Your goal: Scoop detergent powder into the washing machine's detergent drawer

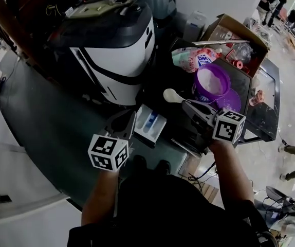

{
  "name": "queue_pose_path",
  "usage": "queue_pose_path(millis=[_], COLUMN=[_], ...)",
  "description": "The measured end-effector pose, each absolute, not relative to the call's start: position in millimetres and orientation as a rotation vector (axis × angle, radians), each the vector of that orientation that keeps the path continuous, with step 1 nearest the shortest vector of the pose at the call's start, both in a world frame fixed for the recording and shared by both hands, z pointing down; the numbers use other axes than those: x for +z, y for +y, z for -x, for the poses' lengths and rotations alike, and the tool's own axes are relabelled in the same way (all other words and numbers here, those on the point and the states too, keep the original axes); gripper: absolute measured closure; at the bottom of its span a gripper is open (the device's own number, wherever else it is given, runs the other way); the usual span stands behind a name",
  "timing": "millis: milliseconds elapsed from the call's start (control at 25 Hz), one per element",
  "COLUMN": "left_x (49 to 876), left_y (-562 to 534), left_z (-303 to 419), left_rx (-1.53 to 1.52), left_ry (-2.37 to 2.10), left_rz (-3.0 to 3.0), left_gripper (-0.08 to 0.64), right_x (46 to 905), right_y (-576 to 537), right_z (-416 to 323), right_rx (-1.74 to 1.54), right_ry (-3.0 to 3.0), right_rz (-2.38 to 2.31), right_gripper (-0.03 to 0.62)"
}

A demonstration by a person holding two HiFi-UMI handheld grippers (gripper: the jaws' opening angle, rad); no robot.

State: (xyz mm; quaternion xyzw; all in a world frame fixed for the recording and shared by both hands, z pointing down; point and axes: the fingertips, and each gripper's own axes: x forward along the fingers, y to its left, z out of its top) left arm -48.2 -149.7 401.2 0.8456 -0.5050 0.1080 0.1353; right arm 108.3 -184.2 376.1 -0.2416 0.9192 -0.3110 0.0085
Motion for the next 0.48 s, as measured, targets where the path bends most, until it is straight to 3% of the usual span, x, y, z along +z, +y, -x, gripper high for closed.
queue_pose_path(millis=[480], left_x=[410.7], left_y=[-131.3], left_z=[50.3], left_rx=[0.309], left_ry=[-1.459], left_rz=[-2.425], left_gripper=[0.554], right_x=[404.3], right_y=[-152.0], right_z=[-78.7], right_rx=[-1.087], right_ry=[2.881], right_rz=[0.660], right_gripper=[0.572])
